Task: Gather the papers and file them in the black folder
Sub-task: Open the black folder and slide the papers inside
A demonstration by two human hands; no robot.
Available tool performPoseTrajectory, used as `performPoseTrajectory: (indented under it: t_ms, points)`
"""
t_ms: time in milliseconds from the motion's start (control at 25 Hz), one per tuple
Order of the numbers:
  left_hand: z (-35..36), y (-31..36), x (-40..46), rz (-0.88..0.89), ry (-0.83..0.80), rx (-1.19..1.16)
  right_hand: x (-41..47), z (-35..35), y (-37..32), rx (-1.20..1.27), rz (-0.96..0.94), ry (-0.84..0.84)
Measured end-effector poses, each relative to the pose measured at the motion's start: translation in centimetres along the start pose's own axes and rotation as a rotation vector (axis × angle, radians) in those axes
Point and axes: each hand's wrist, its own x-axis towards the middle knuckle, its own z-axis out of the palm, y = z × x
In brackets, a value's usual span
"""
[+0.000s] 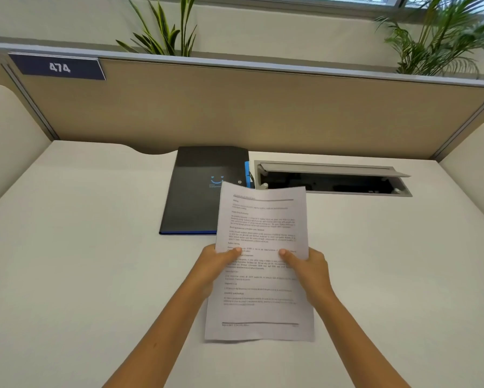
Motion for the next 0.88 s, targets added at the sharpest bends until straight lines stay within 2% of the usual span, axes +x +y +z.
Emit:
performPoseTrajectory:
  t_ms: [160, 320, 400, 520, 600, 680, 760, 880]
  points:
    - [0.5, -0.8, 1.5, 0.029, 0.084, 0.009, 1.4, -0.2, 2.2, -0.075, 0.008, 0.028]
    - [0.6, 1.7, 4.2, 0.217, 0.248, 0.054, 4.3, -1.6, 2.0, -0.043, -0.043, 0.085]
    - [0.4, 3.1, 6.2, 0.370, 0.343, 0.116, 6.1, -2.5, 1.5, -0.027, -0.072, 0.108]
    - [0.0, 4.7, 9.8, 0.601, 0.511, 0.601, 8.6, -3.6, 1.4, 0.005, -0.083, 0.141]
    - [-0.3, 4.8, 12.4, 0.551, 0.528, 0.960, 9.7, -4.0, 1.8, 0.030, -0.076, 0.168]
    - [-0.9, 4.0, 14.1, 0.411, 0.517, 1.258, 10.5, -4.3, 2.3, 0.057, -0.074, 0.186]
    - [-1.4, 2.5, 14.8, 0.362, 0.494, 1.404, 10.7, -4.5, 2.8, 0.082, -0.075, 0.188]
    - [-1.9, 0.9, 14.4, 0.395, 0.480, 1.448, 10.6, -4.7, 3.4, 0.121, -0.058, 0.196]
